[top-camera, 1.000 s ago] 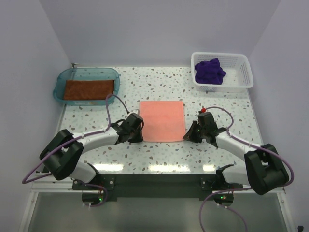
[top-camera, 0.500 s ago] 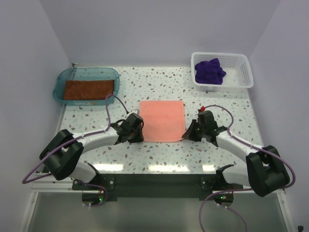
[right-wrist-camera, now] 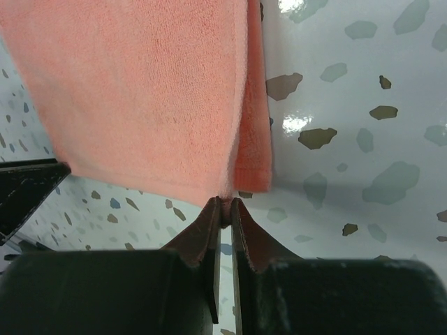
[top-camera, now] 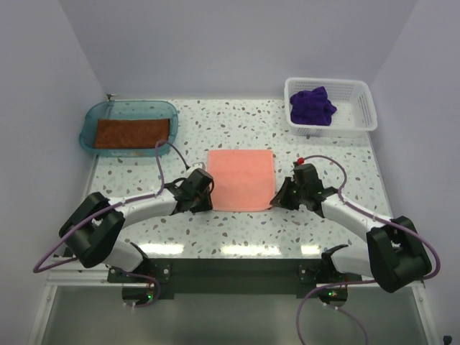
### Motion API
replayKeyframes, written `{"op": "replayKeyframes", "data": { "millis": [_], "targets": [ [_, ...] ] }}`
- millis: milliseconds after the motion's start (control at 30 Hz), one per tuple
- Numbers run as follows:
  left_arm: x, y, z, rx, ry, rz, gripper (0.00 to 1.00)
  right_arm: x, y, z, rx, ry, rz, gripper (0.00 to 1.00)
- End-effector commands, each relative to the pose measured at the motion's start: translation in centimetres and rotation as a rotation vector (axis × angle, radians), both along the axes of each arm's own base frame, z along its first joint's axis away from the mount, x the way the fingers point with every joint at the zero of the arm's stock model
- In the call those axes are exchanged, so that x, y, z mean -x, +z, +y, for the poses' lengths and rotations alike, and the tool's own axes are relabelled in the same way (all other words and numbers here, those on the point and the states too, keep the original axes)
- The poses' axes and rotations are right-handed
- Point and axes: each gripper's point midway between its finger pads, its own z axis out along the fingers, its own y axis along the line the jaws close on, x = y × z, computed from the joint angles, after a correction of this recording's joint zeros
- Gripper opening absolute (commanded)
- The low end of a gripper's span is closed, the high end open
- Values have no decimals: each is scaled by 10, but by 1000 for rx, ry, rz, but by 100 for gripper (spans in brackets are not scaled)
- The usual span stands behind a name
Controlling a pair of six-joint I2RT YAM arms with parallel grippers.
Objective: Fold and stack the towels
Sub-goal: Fold the towel
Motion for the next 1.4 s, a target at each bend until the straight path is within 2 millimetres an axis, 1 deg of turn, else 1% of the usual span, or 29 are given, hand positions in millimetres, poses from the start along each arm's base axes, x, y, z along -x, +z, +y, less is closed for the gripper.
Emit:
{"op": "replayKeyframes", "data": {
  "millis": [0,167,200,267,300,433,600,700,767,800,833,867,933,1000,1033,1100,1133,1167,1200,1233,1267,1300,1333,1367],
  "targets": [
    [-6,0,2,-18,35,-9,35,-10,22,8,-25,21,-58,0],
    [-5,3,0,-3,31,-12,24,-11,24,6,-16,22,-66,0],
    [-5,4,-1,1,27,-12,20,-12,24,7,-16,20,-65,0],
    [-4,7,-1,2,27,-13,16,-12,25,7,-18,22,-68,0],
    [-4,7,-1,1,25,-15,11,-13,26,7,-17,21,-70,0],
    [-5,12,-1,0,31,-20,1,-14,28,7,-11,24,-74,0],
    [-7,17,-3,10,30,-31,0,-17,34,7,-5,27,-90,0],
    [-11,25,-6,24,26,-50,0,-19,38,6,3,30,-102,0],
    [-16,38,-9,43,24,-78,0,-21,41,4,17,33,-114,0],
    [-18,42,-10,46,24,-87,0,-25,46,5,17,32,-128,0],
    [-23,50,-14,55,19,-105,0,-25,47,4,22,34,-128,0],
    [-23,53,-14,53,16,-108,0,-26,48,4,24,35,-129,0],
    [-31,62,-17,54,9,-131,0,-30,55,5,27,38,-146,0],
    [-38,67,-15,47,15,-144,0,-35,61,6,28,40,-158,0],
    [-44,74,-17,50,7,-163,0,-37,63,7,31,40,-165,0],
    [-55,79,-13,40,15,-179,0,-47,72,8,46,43,-189,0],
    [-63,87,-14,36,5,-199,0,-51,75,7,53,42,-196,0],
    [-72,91,-11,31,14,-212,0,-60,86,9,56,46,-225,0],
    [-81,102,-13,29,4,-244,0,-66,86,8,72,38,-230,0],
    [-88,104,-12,18,5,-252,0,-73,91,8,79,34,-244,0],
    [-97,108,-8,9,15,-268,0,-84,105,9,84,34,-283,0],
    [-107,120,-9,8,6,-298,0,-92,104,10,97,32,-283,0],
    [-118,121,-4,-2,20,-305,0,-101,109,6,118,21,-301,0],
    [-125,126,-3,-3,21,-318,0,-112,123,8,113,15,-333,0]
  ]
}}
